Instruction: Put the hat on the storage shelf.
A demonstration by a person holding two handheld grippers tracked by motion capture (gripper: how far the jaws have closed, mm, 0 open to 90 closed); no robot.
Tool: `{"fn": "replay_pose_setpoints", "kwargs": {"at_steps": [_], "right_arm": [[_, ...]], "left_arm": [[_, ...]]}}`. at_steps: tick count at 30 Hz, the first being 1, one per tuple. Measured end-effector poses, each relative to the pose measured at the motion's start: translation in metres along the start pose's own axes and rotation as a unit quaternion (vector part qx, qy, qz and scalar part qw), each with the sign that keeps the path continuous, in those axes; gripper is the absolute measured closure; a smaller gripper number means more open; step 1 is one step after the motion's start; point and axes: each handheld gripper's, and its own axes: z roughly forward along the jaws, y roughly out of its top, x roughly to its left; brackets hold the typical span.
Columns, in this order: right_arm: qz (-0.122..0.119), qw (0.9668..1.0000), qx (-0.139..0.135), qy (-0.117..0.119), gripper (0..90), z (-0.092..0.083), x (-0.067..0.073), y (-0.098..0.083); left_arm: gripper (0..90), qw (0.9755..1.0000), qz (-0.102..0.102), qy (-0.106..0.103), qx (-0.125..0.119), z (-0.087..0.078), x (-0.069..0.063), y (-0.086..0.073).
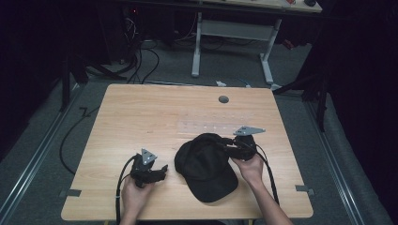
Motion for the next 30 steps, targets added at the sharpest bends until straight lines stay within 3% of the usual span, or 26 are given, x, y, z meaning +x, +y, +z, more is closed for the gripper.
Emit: {"fn": "replay_pose_setpoints", "kwargs": {"at_steps": [7, 30], "right_arm": [[-0.005, 0.9999, -0.006, 0.007, 61.0, 0.007, 0.001, 0.007], [-0.026, 0.9994, 0.019, 0.013, 73.2, 0.015, -0.003, 0.002]], "left_arm": [[25.6, 1.0, 0.0, 0.001, -0.001, 0.0, 0.0, 0.0], [25.6, 1.0, -0.002, 0.002, -0.002, 0.0, 0.0, 0.0]]}}
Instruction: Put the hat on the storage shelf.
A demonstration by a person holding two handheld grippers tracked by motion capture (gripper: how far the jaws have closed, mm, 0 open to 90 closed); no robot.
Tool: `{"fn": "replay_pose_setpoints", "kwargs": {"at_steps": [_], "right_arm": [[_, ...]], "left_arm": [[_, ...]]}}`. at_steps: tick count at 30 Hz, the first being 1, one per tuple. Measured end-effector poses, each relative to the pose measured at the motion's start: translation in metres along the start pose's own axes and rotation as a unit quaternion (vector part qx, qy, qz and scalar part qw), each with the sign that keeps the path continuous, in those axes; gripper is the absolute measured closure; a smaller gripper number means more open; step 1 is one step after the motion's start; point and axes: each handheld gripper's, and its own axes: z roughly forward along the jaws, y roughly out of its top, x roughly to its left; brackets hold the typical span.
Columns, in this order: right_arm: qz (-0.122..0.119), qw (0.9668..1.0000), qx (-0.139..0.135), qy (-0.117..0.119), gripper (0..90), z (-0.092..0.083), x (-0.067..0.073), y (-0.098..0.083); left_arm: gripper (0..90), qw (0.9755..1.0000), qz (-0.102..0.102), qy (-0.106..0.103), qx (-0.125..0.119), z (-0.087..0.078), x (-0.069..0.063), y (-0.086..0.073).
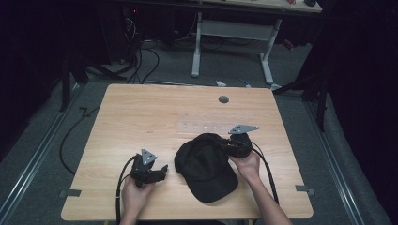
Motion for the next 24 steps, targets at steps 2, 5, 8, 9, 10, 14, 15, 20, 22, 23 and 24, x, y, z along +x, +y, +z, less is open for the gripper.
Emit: {"fn": "replay_pose_setpoints", "kwargs": {"at_steps": [2, 5, 8, 9, 10, 14, 15, 20, 22, 23, 24], "right_arm": [[-0.004, 1.0, 0.0, 0.0, 74.1, 0.0, 0.0, 0.0], [-0.012, 0.9999, 0.001, -0.002, 76.1, 0.001, 0.0, -0.001], [-0.019, 0.9998, 0.001, -0.003, 77.5, 0.0, 0.0, -0.001], [-0.023, 0.9997, -0.001, 0.001, 79.2, -0.001, 0.0, -0.001], [-0.026, 0.9996, -0.003, 0.005, 80.0, -0.001, 0.0, -0.001], [-0.035, 0.9993, -0.006, 0.012, 84.0, -0.003, 0.001, -0.002], [-0.035, 0.9992, -0.007, 0.015, 84.7, -0.004, 0.0, -0.002], [-0.041, 0.9988, -0.01, 0.024, 85.9, -0.006, 0.0, -0.003], [-0.044, 0.9986, -0.012, 0.027, 86.1, -0.008, 0.0, -0.003], [-0.044, 0.9985, -0.015, 0.029, 86.2, -0.009, 0.0, -0.003], [-0.045, 0.9984, -0.016, 0.032, 86.3, -0.01, 0.001, -0.003]], "left_arm": [[25.6, 1.0, 0.0, 0.0, 0.0, 0.0, 0.0, 0.0], [25.6, 1.0, 0.0, 0.0, 0.0, 0.0, 0.0, 0.0], [25.5, 1.0, 0.0, 0.0, 0.0, 0.0, 0.0, 0.0], [25.5, 1.0, 0.002, -0.001, 0.001, 0.0, 0.0, 0.0], [25.5, 1.0, 0.002, -0.001, 0.001, 0.0, 0.0, 0.0], [25.5, 1.0, 0.002, -0.001, 0.001, 0.0, 0.0, 0.0], [25.5, 1.0, 0.002, -0.002, 0.001, 0.0, 0.0, 0.0], [25.4, 1.0, 0.002, -0.002, 0.001, 0.0, 0.0, 0.0], [25.4, 1.0, 0.002, -0.002, 0.002, 0.0, 0.0, 0.0], [25.4, 1.0, 0.002, -0.002, 0.001, 0.0, 0.0, 0.0], [25.4, 1.0, 0.002, -0.002, 0.001, 0.0, 0.0, 0.0]]}}
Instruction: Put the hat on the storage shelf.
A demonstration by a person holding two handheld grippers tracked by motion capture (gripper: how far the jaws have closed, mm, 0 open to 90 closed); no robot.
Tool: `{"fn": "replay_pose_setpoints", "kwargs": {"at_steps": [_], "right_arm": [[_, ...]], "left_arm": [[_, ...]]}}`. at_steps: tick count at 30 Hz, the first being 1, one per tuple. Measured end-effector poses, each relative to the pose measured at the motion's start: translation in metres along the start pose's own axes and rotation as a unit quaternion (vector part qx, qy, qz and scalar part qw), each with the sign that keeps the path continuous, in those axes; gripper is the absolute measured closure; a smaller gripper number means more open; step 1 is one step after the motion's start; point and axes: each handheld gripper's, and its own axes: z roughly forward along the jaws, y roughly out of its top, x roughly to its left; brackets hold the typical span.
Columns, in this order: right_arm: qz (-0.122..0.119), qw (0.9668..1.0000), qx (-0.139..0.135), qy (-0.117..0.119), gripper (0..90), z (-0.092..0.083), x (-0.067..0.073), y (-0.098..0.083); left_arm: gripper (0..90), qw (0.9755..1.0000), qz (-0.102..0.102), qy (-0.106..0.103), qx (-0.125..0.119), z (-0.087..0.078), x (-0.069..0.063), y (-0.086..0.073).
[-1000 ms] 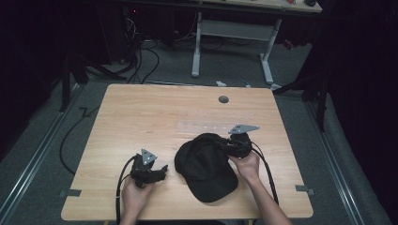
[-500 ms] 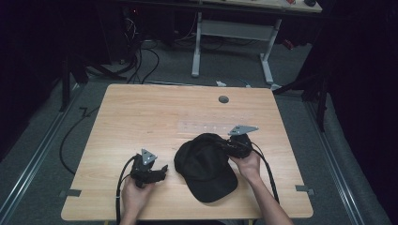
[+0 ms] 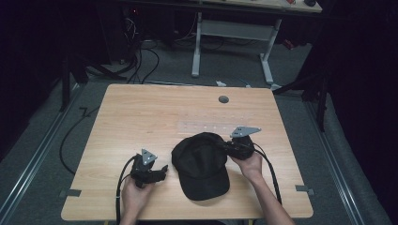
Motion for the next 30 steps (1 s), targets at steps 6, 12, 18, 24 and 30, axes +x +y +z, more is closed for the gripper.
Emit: {"fn": "replay_pose_setpoints", "kwargs": {"at_steps": [6, 12, 18, 24, 30], "right_arm": [[-0.006, 0.9999, -0.013, 0.007, 86.4, -0.006, 0.002, 0.001], [-0.004, 0.9991, -0.034, 0.025, 86.6, -0.017, 0.004, 0.005], [-0.001, 0.9985, -0.046, 0.031, 86.6, -0.025, 0.004, 0.006], [0.012, 0.9971, -0.066, 0.036, 86.7, -0.036, 0.0, 0.007], [0.018, 0.9957, -0.081, 0.04, 86.7, -0.043, -0.002, 0.008]], "left_arm": [[25.4, 1.0, 0.0, 0.0, 0.0, 0.0, 0.0, 0.0], [25.7, 1.0, -0.001, 0.0, 0.0, 0.0, 0.0, 0.0], [25.8, 1.0, -0.002, 0.001, -0.001, 0.0, 0.0, 0.0], [26.8, 1.0, -0.005, 0.005, -0.003, 0.0, -0.001, 0.0], [27.0, 0.9996, -0.027, -0.011, 0.004, -0.001, 0.0, 0.003]]}}
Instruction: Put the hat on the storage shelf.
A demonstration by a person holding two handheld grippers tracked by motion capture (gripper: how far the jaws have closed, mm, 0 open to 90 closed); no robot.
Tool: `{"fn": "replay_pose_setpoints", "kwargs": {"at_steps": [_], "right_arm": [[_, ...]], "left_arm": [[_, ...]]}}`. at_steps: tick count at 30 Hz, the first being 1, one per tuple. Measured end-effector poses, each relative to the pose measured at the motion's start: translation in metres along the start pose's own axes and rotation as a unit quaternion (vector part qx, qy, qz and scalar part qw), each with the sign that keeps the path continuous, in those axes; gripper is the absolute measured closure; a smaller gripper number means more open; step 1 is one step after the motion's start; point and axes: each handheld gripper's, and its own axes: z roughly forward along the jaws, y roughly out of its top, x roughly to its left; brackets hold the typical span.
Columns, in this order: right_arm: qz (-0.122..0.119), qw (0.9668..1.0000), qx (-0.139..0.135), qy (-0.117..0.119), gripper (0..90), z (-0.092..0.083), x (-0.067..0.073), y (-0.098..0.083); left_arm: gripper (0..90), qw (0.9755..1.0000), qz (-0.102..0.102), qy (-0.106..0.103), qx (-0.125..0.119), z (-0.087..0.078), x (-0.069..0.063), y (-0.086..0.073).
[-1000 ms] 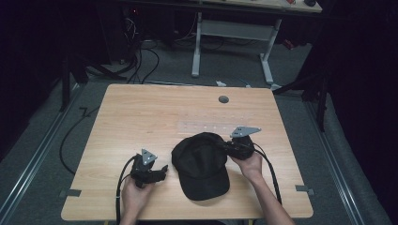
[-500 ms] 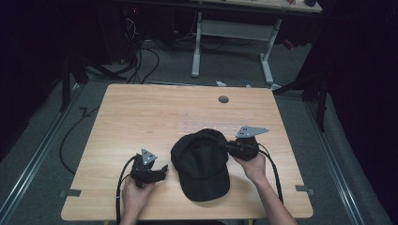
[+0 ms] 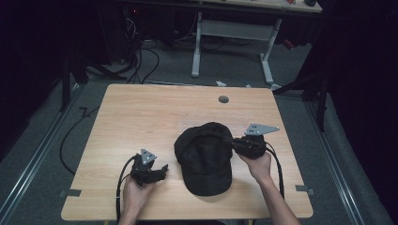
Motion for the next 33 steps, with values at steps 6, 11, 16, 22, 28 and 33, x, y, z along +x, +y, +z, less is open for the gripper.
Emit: {"fn": "replay_pose_setpoints", "kwargs": {"at_steps": [6, 11, 16, 22, 28, 33], "right_arm": [[-0.022, 0.9994, -0.024, -0.011, 86.8, -0.01, 0.007, 0.003], [-0.032, 0.9985, -0.043, -0.012, 86.8, -0.017, 0.01, 0.005], [-0.028, 0.9981, -0.054, -0.01, 86.9, -0.021, 0.009, 0.008], [-0.034, 0.9975, -0.062, -0.003, 86.9, -0.023, 0.012, 0.016], [-0.032, 0.9973, -0.066, 0.009, 86.8, -0.023, 0.011, 0.018], [-0.033, 0.9973, -0.065, 0.014, 86.8, -0.022, 0.012, 0.018]], "left_arm": [[26.9, 0.998, -0.028, -0.044, 0.036, -0.008, -0.006, 0.001], [25.8, 0.9942, -0.051, -0.085, 0.041, -0.019, -0.017, 0.008], [25.5, 0.989, -0.069, -0.122, 0.046, -0.025, -0.028, 0.019], [23.9, 0.9807, -0.077, -0.163, 0.077, -0.022, -0.042, 0.027], [23.9, 0.9738, -0.081, -0.189, 0.099, -0.018, -0.049, 0.032], [24.0, 0.9706, -0.078, -0.197, 0.114, -0.011, -0.052, 0.032]]}}
